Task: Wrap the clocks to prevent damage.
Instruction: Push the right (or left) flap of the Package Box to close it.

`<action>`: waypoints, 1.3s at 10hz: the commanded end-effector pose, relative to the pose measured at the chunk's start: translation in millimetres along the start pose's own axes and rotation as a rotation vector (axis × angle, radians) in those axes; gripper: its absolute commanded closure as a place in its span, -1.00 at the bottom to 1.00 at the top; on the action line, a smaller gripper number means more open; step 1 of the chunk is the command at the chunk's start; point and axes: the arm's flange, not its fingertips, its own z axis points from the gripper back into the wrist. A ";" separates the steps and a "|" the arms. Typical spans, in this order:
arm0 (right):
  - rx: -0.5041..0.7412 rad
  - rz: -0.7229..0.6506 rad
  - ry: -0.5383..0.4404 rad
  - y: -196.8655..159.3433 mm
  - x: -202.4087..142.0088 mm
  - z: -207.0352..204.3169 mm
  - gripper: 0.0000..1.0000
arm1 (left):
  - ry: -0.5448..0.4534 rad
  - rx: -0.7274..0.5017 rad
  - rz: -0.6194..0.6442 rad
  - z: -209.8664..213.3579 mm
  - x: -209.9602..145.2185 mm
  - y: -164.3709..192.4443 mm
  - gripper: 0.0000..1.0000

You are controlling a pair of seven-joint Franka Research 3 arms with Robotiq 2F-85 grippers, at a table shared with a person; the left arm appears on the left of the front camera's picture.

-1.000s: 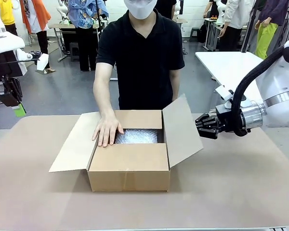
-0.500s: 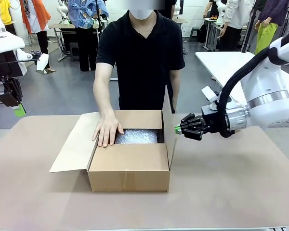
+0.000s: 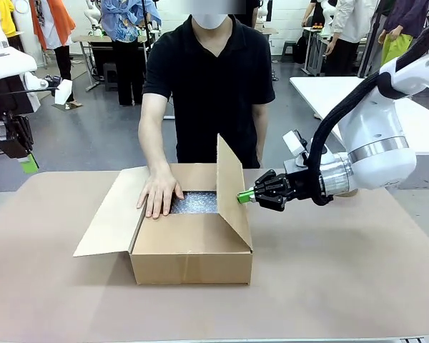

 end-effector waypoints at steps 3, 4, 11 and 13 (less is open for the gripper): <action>-0.038 0.008 0.021 -13.9 -19.3 -21.9 0.98 | -0.002 0.010 0.016 1.6 -0.3 0.1 0.99; -0.021 0.005 0.034 -13.7 -25.1 -26.3 0.98 | -0.002 0.010 0.016 1.6 -0.3 0.1 0.99; 0.011 -0.020 0.029 -14.5 -20.5 -18.8 0.98 | -0.002 0.010 0.016 1.6 -0.3 0.1 0.99; 0.011 -0.020 0.029 -14.5 -20.5 -18.8 0.98 | -0.002 0.010 0.016 1.6 -0.3 0.1 0.99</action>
